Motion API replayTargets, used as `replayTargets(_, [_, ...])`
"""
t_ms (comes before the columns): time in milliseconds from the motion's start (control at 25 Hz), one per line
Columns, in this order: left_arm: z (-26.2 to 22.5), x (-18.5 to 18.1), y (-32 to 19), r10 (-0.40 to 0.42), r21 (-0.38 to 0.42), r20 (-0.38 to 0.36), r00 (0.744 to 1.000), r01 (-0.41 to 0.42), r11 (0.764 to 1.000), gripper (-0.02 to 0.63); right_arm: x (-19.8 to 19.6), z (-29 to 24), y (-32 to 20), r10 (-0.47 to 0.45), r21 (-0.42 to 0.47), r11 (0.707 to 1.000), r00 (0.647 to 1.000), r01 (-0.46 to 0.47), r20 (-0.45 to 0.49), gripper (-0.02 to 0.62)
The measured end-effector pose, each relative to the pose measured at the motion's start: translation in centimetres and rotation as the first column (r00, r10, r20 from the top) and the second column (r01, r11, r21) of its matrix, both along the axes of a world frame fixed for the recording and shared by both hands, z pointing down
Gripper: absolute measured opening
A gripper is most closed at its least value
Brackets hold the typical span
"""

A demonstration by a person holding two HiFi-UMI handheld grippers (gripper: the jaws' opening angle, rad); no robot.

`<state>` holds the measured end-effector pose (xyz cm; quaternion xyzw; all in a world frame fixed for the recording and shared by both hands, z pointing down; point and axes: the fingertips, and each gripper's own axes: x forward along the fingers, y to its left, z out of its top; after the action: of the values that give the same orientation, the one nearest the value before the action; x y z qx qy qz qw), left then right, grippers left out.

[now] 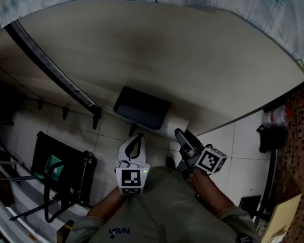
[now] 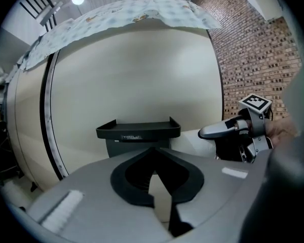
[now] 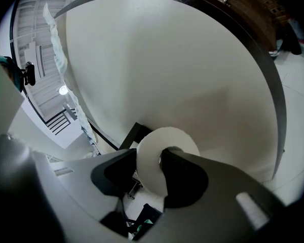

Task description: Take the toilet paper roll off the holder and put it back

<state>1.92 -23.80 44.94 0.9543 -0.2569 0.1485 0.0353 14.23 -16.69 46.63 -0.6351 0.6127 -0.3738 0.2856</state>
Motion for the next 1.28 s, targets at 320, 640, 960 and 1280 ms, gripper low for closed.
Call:
replayTargets(320, [0.9, 0.7, 0.0, -0.005, 0.005, 0.017, 1.0, 0.004, 1.0, 0.006, 0.4, 0.1, 0.4, 0.011, -0.007, 1.0, 1.0, -0.011, 0.004, 0.155])
replayTargets(640, [3.0, 2.1, 0.2, 0.003, -0.004, 0.092, 0.996, -0.003, 1.0, 0.079, 0.8, 0.2, 0.6, 0.007, -0.003, 1.0, 1.0, -0.007, 0.001, 0.155])
replayTargets(960, [4.3, 3.4, -0.4, -0.031, 0.001, 0.137, 0.99, 0.032, 1.0, 0.241, 1.0, -0.2, 0.6, 0.004, 0.0, 1.0, 1.0, -0.004, 0.004, 0.155])
replayTargets(1280, [4.6, 3.6, -1.9, -0.117, 0.032, 0.174, 0.978, 0.113, 0.993, 0.252, 0.8, -0.1, 0.5, -0.012, 0.0, 1.0, 1.0, 0.012, 0.014, 0.155])
